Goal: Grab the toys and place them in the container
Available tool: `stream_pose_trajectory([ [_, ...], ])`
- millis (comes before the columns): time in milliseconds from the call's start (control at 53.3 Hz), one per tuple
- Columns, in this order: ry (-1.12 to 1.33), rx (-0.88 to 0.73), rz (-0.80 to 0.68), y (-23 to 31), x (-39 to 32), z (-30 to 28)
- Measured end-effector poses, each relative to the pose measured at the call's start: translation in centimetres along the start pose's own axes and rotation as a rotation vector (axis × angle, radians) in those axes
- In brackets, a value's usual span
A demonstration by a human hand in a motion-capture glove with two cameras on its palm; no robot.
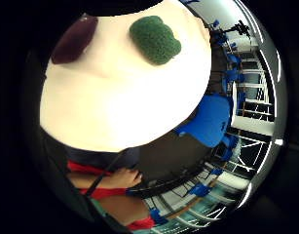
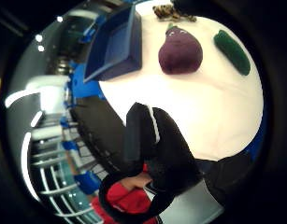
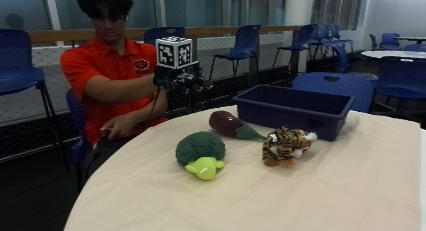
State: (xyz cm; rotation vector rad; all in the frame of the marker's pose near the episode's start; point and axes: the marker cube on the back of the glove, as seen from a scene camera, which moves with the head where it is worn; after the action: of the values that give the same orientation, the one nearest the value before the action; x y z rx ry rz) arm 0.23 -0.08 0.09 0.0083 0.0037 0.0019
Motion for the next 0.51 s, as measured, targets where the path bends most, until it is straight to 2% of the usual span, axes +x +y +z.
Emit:
stream_pose_trajectory([
  [300,-0.047,0.038,0.008,-1.3,1.4,1.2],
  [507,-0.104,-0.017,-0.01,-4.7,1.2,2.5],
])
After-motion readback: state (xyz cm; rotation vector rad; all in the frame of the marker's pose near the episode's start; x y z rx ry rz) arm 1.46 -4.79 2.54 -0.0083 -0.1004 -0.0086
